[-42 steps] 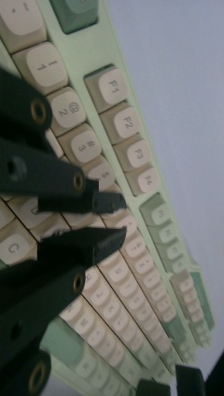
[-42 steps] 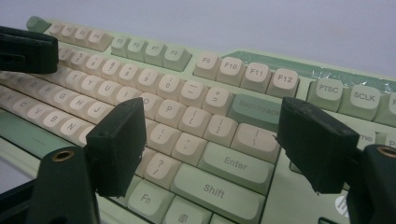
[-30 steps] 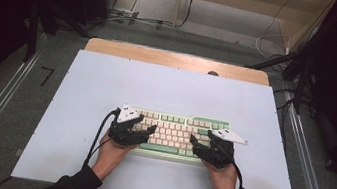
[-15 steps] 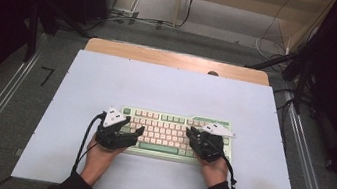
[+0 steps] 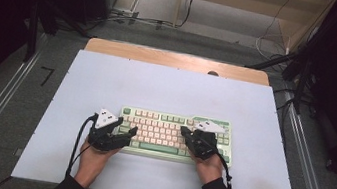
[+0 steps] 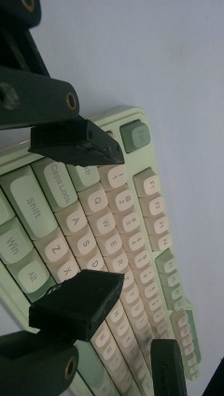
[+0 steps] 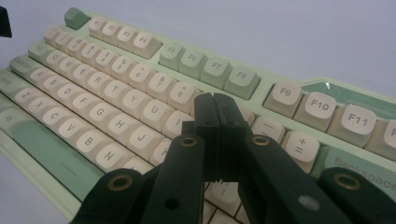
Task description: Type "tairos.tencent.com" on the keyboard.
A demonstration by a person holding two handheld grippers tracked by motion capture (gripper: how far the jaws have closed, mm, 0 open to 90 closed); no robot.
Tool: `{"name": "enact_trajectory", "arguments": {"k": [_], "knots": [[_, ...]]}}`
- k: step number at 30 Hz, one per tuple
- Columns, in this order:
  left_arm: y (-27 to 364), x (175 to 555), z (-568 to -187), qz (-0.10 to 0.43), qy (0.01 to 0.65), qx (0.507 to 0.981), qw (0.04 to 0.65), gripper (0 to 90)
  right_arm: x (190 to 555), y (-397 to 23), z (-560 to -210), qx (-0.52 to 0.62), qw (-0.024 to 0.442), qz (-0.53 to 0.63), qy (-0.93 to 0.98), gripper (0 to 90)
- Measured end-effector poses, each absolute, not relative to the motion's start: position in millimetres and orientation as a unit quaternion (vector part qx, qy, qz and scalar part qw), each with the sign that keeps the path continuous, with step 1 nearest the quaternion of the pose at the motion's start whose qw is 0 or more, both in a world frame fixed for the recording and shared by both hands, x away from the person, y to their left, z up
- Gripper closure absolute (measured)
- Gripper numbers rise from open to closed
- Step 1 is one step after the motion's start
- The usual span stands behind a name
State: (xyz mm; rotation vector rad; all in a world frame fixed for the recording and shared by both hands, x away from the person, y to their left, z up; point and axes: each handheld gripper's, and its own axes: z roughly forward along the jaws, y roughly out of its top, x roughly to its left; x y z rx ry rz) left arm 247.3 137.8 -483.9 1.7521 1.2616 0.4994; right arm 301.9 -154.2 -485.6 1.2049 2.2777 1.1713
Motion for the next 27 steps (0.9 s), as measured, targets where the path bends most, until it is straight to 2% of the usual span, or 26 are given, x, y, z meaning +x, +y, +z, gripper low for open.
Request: {"name": "enact_trajectory", "arguments": {"k": [27], "knots": [[143.5,243.1,-484.3,0.203,0.517,0.703,0.445,36.9,305.6,-146.7,-489.2,0.416,0.147,0.398,0.805,87.7]]}}
